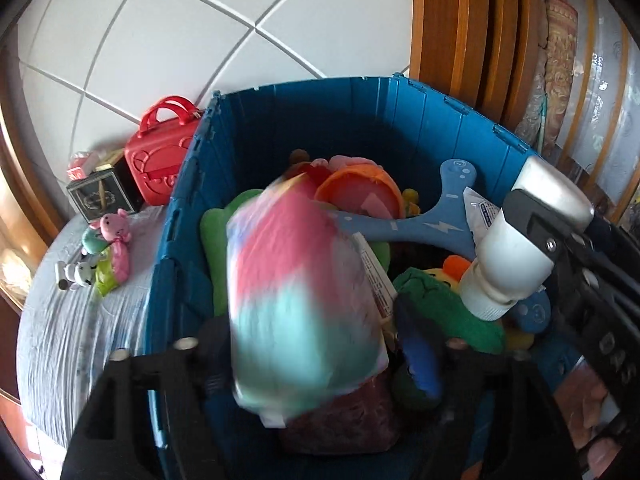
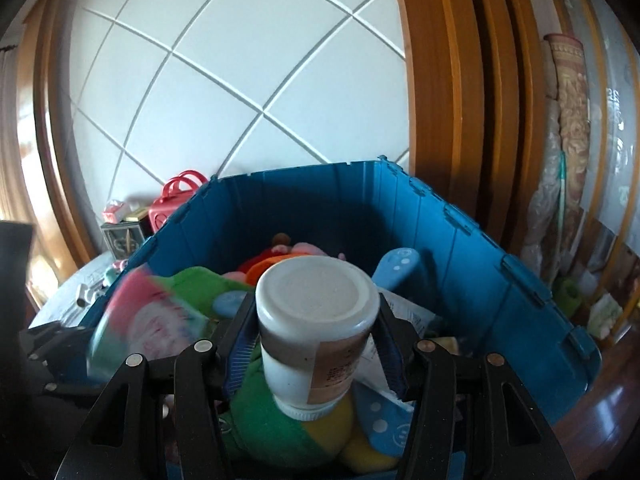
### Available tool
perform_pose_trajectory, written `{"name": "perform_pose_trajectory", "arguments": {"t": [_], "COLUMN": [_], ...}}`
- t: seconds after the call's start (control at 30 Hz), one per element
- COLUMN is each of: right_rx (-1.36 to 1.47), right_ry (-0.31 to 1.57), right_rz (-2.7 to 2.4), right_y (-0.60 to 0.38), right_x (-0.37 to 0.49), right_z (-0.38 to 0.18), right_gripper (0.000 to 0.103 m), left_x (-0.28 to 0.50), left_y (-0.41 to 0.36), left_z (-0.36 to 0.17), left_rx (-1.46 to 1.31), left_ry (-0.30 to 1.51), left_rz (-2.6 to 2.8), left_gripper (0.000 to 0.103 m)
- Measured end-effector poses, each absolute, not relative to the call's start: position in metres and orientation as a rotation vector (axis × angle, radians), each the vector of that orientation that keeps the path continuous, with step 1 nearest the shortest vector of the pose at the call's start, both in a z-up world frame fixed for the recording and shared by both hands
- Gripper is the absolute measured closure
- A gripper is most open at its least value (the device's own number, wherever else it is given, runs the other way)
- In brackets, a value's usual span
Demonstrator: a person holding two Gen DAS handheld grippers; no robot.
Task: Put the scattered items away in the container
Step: 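Carry the Kotex pack with the left tool while the right tool carries the bottle to the crate, then release the Kotex pack and bottle into the crate, withdraw both tools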
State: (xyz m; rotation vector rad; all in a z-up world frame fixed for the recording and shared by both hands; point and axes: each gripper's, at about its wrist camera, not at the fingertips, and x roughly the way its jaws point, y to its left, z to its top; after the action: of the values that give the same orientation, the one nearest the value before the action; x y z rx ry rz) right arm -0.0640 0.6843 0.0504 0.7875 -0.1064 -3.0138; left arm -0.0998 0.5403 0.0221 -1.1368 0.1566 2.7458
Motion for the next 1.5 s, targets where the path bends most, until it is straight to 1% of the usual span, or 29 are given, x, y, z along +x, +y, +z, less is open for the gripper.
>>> {"name": "perform_pose_trajectory", "arguments": {"t": [0.03,0.13,0.2,0.27,0.37,0.43,0.73,1.1,1.23,1.3,1.5], "right_rx": [0.781,0.762,0.733,0.679,0.645,0.644,0.651,0.654,0.641,0.622,0.599], "right_ry": [-0.097,-0.102,-0.134,-0.129,-0.147,-0.183,-0.278,-0.182,-0.173,-0.190,-0.175], "right_rz": [-3.009,-3.019,-3.022,-3.041,-3.079,-3.087,-3.113,-3.103,-3.082,-3.064,-3.000], "right_y": [0.683,0.679,0.683,0.686,0.695,0.703,0.736,0.715,0.702,0.691,0.637], "right_x": [-0.065,-0.064,-0.060,-0.053,-0.048,-0.045,-0.027,0.004,0.008,0.009,0.006], "right_z": [0.050,0.051,0.053,0.059,0.065,0.065,0.058,0.062,0.064,0.066,0.077], "right_gripper": [0.048,0.035,0.017,0.011,0.006,0.006,0.006,0.006,0.005,0.000,0.000], "left_x": [-0.100,-0.100,-0.099,-0.097,-0.093,-0.092,-0.081,-0.053,-0.042,-0.038,-0.028], "left_y": [0.537,0.531,0.531,0.530,0.534,0.535,0.537,0.530,0.513,0.500,0.438], "left_z": [0.024,0.026,0.025,0.026,0.024,0.024,0.032,0.050,0.054,0.056,0.061], "left_rx": [-1.123,-1.118,-1.122,-1.112,-1.105,-1.102,-1.038,-0.943,-0.928,-0.920,-0.902], "left_ry": [0.161,0.153,0.147,0.148,0.178,0.167,0.151,0.146,0.137,0.134,0.075], "left_rz": [2.756,2.774,2.772,2.776,2.780,2.782,2.814,2.825,2.848,2.870,2.930], "left_gripper": [0.024,0.024,0.024,0.024,0.023,0.021,0.021,0.021,0.021,0.021,0.021]}}
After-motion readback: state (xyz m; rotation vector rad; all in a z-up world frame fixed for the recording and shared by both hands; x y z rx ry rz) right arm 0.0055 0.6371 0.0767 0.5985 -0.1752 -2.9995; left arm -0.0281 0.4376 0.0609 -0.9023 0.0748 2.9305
